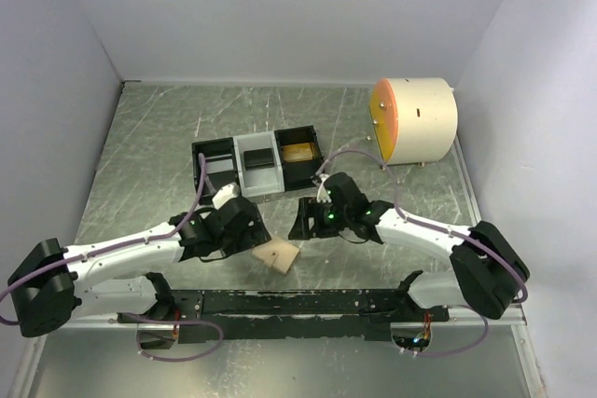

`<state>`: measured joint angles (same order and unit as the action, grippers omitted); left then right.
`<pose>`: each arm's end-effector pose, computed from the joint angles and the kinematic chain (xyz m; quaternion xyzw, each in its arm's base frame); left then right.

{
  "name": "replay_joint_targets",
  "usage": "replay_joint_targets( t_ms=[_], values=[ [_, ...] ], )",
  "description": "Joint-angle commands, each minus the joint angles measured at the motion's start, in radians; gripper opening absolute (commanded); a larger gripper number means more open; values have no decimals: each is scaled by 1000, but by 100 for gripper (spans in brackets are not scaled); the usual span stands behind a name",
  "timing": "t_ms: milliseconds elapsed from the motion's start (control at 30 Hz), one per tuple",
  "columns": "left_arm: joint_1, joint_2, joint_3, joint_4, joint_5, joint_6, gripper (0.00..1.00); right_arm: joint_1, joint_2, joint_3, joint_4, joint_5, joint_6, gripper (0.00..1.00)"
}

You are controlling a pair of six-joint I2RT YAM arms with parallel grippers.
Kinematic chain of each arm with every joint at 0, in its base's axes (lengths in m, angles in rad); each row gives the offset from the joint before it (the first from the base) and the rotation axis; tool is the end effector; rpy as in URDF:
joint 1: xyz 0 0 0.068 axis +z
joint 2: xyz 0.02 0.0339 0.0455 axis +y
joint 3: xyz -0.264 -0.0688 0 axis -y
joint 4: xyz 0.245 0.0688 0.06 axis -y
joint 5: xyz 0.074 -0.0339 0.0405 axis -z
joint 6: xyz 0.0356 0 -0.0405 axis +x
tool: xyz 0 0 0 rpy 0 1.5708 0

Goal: Take the credit cards out of the card holder

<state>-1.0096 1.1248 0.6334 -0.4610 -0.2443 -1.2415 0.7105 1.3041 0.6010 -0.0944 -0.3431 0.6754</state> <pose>0.1208 -0.1761 0.2005 -0.1462 0.9348 -0.2226 0.2348 0.1826 0.1729 0.1786 -0.0804 0.9113 0.3590 0.1849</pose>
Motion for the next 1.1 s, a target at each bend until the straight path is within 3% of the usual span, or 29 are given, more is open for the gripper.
replay_joint_targets(
  t_ms=[0,200,467,800,1067],
  values=[
    [91,-30,-60,1,36,15,86,89,23,-3,40,-6,54,64],
    [217,-45,-124,135,200,84,77,177,98,12,133,-38,124,53],
    [221,39,-76,107,241,162,70,200,191,-3,252,-67,238,47],
    [221,104,-63,95,285,204,63,201,250,-21,181,71,354,41],
    [220,152,-51,78,310,257,52,199,320,18,246,-10,353,34]
  ],
)
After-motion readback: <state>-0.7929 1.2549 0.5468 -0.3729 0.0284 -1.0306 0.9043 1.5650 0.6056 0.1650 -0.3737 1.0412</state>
